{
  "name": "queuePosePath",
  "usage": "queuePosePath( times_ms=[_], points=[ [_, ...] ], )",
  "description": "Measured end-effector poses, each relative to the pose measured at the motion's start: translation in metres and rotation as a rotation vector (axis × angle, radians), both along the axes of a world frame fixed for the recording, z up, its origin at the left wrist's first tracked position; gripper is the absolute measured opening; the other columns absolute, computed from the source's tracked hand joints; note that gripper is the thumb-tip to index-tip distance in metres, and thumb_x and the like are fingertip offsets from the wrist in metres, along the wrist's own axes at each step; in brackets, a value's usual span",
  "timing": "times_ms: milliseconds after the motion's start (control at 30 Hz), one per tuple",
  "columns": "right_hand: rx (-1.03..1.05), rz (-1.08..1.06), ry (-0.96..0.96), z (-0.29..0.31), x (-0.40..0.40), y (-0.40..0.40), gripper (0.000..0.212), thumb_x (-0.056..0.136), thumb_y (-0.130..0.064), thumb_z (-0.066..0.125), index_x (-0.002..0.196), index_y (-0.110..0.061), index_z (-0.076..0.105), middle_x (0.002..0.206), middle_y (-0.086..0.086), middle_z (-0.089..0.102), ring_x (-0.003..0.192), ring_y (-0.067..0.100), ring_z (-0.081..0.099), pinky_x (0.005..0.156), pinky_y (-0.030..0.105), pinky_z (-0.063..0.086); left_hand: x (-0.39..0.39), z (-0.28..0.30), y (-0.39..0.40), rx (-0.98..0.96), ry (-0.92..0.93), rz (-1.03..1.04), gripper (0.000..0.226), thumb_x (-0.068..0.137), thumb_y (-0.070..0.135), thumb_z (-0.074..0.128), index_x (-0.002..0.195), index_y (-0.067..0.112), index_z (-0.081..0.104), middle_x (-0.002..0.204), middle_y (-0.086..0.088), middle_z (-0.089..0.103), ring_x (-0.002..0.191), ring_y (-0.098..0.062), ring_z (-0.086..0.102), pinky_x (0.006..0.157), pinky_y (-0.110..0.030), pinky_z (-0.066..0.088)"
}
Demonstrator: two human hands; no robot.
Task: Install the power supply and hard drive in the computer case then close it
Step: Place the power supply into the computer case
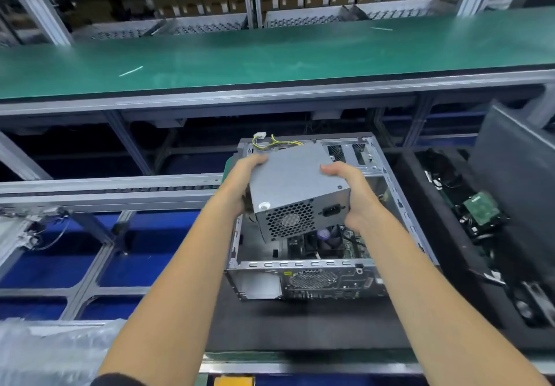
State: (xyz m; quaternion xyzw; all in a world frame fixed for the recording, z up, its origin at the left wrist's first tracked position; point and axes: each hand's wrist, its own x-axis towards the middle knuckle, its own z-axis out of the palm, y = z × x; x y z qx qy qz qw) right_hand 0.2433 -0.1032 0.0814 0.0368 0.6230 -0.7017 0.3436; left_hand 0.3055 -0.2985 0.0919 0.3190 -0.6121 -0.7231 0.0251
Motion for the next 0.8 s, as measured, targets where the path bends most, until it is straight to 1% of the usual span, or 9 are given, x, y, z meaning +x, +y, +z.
queuePosePath(
  times_ms=[67,133,200,300,433,500,633,700,800],
  points=[
    [-0.08,-0.004,-0.058,-0.011,0.0,-0.001,0.09,0.033,-0.047,0.083,0.115,-0.018,0.065,0.132,0.011,0.058,0.119,0.035,0.056,0.104,0.052,0.04,0.002,0.004,-0.004,0.032,0.01,-0.05,0.037,0.07,0.044,0.066,0.096,0.018,0.063,0.097,-0.008,0.065,0.088,-0.029,0.062,0.085,-0.042,0.045],
    [-0.181,0.024,-0.109,-0.019,0.003,-0.004,0.059,0.056,-0.044,0.077,0.105,-0.015,0.066,0.106,0.011,0.065,0.088,0.03,0.064,0.082,0.042,0.05,0.004,0.005,-0.007,0.028,0.032,-0.094,0.029,0.073,0.045,0.067,0.087,0.02,0.068,0.093,-0.006,0.069,0.083,-0.027,0.065,0.08,-0.038,0.048],
    [-0.264,0.062,-0.127,-0.027,0.002,-0.005,0.035,0.077,-0.041,0.066,0.102,-0.015,0.068,0.093,0.008,0.071,0.074,0.025,0.067,0.07,0.036,0.054,0.005,0.009,-0.009,-0.038,0.041,-0.097,0.022,0.076,0.045,0.065,0.08,0.024,0.072,0.087,-0.005,0.073,0.076,-0.025,0.068,0.072,-0.034,0.053],
    [-0.196,0.21,-0.092,-0.028,-0.001,-0.006,0.028,0.09,-0.033,0.054,0.111,-0.016,0.064,0.091,0.004,0.072,0.077,0.02,0.069,0.068,0.033,0.054,0.005,0.018,-0.009,-0.167,0.015,-0.018,0.049,0.065,0.048,0.066,0.103,0.017,0.067,0.102,-0.013,0.07,0.081,-0.028,0.067,0.077,-0.04,0.053],
    [0.256,0.343,0.256,-0.024,-0.005,-0.014,0.024,0.092,-0.025,0.062,0.109,-0.007,0.064,0.104,0.008,0.068,0.083,0.018,0.068,0.073,0.031,0.057,0.001,0.034,-0.002,-0.543,-0.103,-0.001,0.046,0.055,0.056,0.066,0.085,0.022,0.064,0.087,0.001,0.067,0.077,-0.02,0.065,0.067,-0.034,0.051],
    [0.352,0.296,0.335,-0.025,-0.003,-0.023,0.03,0.091,-0.026,0.066,0.107,0.0,0.066,0.099,0.012,0.071,0.081,0.02,0.071,0.082,0.034,0.059,0.0,0.037,0.005,-0.8,-0.174,-0.059,0.049,0.054,0.061,0.06,0.079,0.019,0.054,0.08,0.009,0.056,0.075,-0.017,0.056,0.057,-0.029,0.037],
    [0.342,0.277,0.358,-0.035,0.0,-0.038,0.043,0.093,-0.032,0.065,0.112,0.007,0.063,0.114,0.019,0.066,0.084,0.022,0.07,0.085,0.035,0.06,-0.01,0.03,0.018,-1.159,-0.259,-0.139,0.049,0.061,0.06,0.058,0.087,0.018,0.053,0.097,0.0,0.058,0.084,-0.026,0.052,0.062,-0.031,0.034],
    [0.258,0.273,0.291,-0.04,-0.001,-0.043,0.04,0.095,-0.034,0.061,0.104,0.005,0.065,0.106,0.02,0.07,0.082,0.022,0.07,0.08,0.039,0.062,-0.016,0.027,0.026,-1.244,-0.276,-0.133,0.046,0.064,0.054,0.06,0.091,0.016,0.058,0.103,-0.004,0.061,0.089,-0.029,0.054,0.066,-0.032,0.035],
    [0.158,0.267,0.158,-0.041,0.0,-0.047,0.044,0.093,-0.05,0.055,0.095,-0.009,0.068,0.084,0.011,0.072,0.064,0.018,0.07,0.06,0.032,0.059,-0.023,0.023,0.04,-1.4,-0.327,-0.137,0.05,0.069,0.051,0.06,0.102,0.013,0.061,0.11,-0.007,0.06,0.103,-0.035,0.055,0.069,-0.032,0.036]
  ],
)
